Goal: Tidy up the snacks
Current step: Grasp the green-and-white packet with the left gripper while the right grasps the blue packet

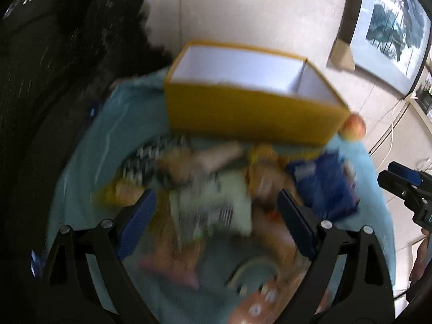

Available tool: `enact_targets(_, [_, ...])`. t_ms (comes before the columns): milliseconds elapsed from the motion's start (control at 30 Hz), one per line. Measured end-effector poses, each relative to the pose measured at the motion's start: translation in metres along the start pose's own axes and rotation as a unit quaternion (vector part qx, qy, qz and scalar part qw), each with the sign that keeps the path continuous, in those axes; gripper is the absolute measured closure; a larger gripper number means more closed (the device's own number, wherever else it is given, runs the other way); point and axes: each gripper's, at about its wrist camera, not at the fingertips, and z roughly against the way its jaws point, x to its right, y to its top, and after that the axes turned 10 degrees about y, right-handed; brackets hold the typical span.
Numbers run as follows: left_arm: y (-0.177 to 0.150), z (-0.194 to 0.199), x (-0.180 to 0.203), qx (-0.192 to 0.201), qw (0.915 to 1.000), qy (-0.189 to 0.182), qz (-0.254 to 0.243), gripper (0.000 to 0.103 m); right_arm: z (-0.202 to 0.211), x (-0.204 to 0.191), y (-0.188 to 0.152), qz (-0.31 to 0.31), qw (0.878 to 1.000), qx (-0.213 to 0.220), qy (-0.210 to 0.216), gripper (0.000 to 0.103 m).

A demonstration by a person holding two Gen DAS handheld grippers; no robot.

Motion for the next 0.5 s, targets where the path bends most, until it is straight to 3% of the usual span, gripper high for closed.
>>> enact_targets(167, [-0.036, -0.018, -0.015, -0.043, 0.9988, 0.013, 0.020, 0.010, -0.015, -0.016, -0.023, 0.023, 0.999, -0.027, -0.008, 0.043])
enact_targets(333, [-0.020, -0.021, -0.017, -0.032, 0.9987, 0.007, 0.039, 0.009, -0.027, -0.022, -0.019, 0.029, 0.999, -0.027, -0.017, 0.042])
enact_targets(500, [-0.006, -0.048, -0.016, -0.057, 0.9962, 0.010, 0.066, 0.009, -0.048, -0.024, -0.004, 0.028, 0.998, -0.034, -0.040, 0.042])
